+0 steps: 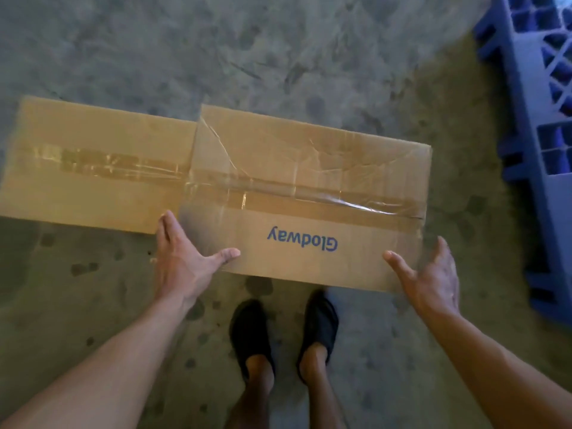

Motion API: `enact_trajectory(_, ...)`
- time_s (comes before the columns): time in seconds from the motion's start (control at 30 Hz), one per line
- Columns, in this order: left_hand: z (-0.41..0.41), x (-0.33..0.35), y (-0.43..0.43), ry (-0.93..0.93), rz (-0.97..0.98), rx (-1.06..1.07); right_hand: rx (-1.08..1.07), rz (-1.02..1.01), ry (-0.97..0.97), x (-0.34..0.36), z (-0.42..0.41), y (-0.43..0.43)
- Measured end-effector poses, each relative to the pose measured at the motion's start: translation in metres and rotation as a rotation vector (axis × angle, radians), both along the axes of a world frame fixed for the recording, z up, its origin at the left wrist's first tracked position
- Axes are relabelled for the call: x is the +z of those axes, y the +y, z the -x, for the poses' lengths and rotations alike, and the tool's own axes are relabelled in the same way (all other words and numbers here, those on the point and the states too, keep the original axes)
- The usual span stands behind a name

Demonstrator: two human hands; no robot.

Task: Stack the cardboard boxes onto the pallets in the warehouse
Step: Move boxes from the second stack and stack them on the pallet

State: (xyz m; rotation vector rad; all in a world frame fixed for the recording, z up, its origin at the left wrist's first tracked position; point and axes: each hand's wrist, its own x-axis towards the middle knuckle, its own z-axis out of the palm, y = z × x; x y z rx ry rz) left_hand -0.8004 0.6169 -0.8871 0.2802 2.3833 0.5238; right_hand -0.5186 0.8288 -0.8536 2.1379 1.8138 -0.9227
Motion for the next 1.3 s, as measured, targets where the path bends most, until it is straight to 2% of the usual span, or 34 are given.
enact_trajectory(0.3, 0.008, -0.043, -0.020, -0.005, -0.248, 0.053, -0.174, 0.053, 0.230, -0.067, -0.040, -0.002)
enact_trajectory(0.47, 0.016, -0.048, -0.022, -0.213, -0.436, 0.320, -0.351, 0.090, 0.428, -0.068, -0.034, -0.009)
enact_trajectory(0.6, 0.021, -0.030, -0.017, -0.298, -0.475, 0.339, -0.419, 0.088, 0.507, -0.048, -0.032, -0.006)
enact_trajectory(0.73, 0.020, 0.023, -0.010, -0.370, -0.533, 0.336, -0.428, 0.076, 0.567, 0.019, -0.034, 0.006)
enact_trajectory(1.03, 0.032, 0.230, -0.025, -0.359, -0.722, 0.383, -0.421, 0.057, 0.858, 0.242, -0.005, 0.024)
enact_trajectory(1.3, 0.061, 0.394, -0.030, -0.234, -0.917, 0.292, -0.155, -0.052, 1.079, 0.397, 0.041, 0.043)
